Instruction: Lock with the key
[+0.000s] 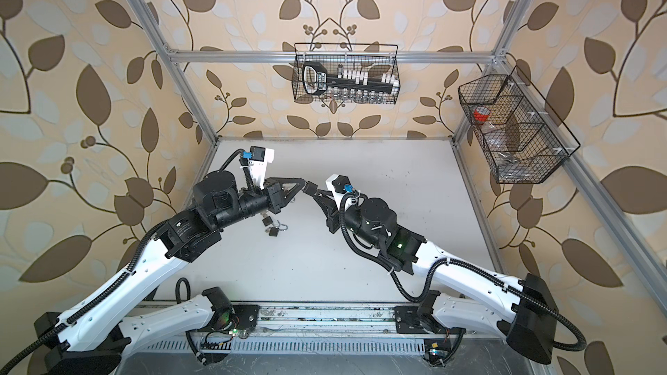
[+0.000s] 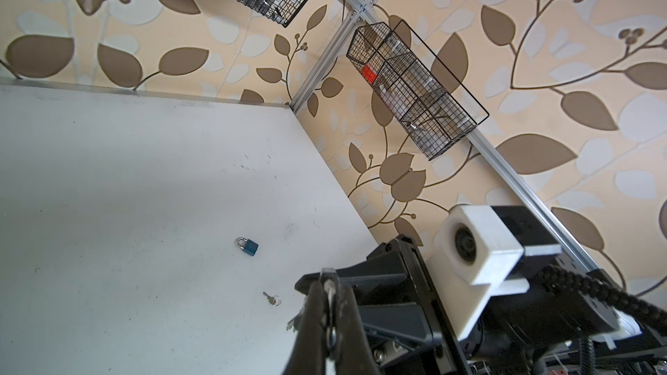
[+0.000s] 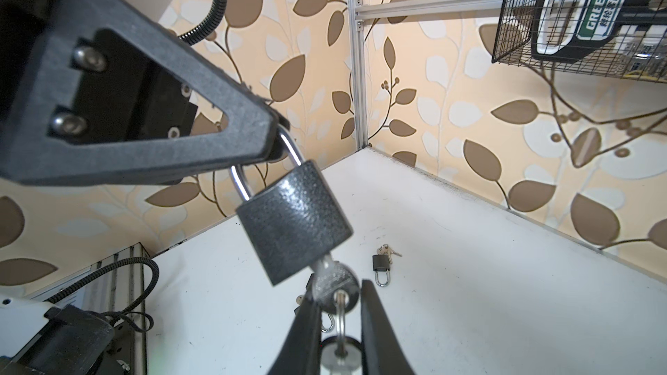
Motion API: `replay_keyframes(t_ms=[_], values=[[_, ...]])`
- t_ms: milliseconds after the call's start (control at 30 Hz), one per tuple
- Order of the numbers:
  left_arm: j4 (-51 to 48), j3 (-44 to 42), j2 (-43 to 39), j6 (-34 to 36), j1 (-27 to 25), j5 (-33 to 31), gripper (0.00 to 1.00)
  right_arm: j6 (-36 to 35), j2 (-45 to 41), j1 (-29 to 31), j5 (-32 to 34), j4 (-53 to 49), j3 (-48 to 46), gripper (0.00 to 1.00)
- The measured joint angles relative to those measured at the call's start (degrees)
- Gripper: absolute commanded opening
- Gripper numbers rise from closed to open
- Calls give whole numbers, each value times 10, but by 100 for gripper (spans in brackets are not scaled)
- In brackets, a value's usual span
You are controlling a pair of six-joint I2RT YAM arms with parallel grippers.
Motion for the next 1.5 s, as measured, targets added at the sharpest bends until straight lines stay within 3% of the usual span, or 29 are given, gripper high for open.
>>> replay_keyframes(t_ms=[200,400,633,833,1500], values=[[0,0,0,-2,0,0,0,0,-8,0,0,-6,0,2],[2,0,0,-5,0,1,0,2,-18,1,2,-13,-1,0],[3,0,0,-13,0,13,0,3,-25,2,4,-20,-3,31],[15,0,1,-18,0,23,0,7,-25,1,9,-25,-3,35],[17,0,1,-18,0,30,0,11,-25,1,15,-24,-5,6]])
